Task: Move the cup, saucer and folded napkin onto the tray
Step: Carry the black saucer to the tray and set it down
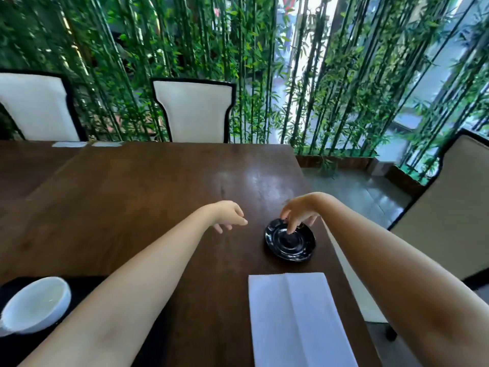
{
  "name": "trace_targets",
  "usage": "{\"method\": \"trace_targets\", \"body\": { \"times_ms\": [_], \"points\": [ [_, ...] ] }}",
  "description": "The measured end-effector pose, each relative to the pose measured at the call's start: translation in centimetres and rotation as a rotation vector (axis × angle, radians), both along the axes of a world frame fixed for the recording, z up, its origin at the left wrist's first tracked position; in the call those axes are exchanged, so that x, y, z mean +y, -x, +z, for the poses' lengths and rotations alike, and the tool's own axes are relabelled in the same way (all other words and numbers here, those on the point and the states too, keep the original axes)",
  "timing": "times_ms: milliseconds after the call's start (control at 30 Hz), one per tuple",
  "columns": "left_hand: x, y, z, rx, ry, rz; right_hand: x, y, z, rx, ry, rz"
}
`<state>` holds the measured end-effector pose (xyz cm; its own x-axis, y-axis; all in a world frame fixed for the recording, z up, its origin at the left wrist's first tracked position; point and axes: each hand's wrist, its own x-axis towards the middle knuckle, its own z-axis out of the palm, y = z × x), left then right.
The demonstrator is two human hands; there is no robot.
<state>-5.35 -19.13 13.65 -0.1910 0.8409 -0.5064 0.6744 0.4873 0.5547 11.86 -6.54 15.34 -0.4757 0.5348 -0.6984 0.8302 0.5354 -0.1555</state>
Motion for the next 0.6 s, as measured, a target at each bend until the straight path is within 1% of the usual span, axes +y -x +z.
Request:
{"method": "trace_targets", "body": {
  "times_ms": [167, 367, 467, 600],
  "points": [
    [4.4, -2.8, -2.1, 0.015, 0.068, -0.05, 3.8, -3.3, -2.7, -0.047, 0.019, -0.027],
    [8.6, -4.8, -5.6, 0.086, 0.158, -0.074, 7.7, -6.0, -6.7, -0.051, 0.038, -0.037],
    [10.0, -5.3, -7.2, 0.088, 0.186, -0.06, 9.1, -6.8, -8.9, -0.022, 0.024, -0.034],
    [11.6, -5.6, -9.2, 0.07, 0.212, -0.022, 11.0, -7.3, -11.8, 0.062, 0.005, -0.039]
  ]
}}
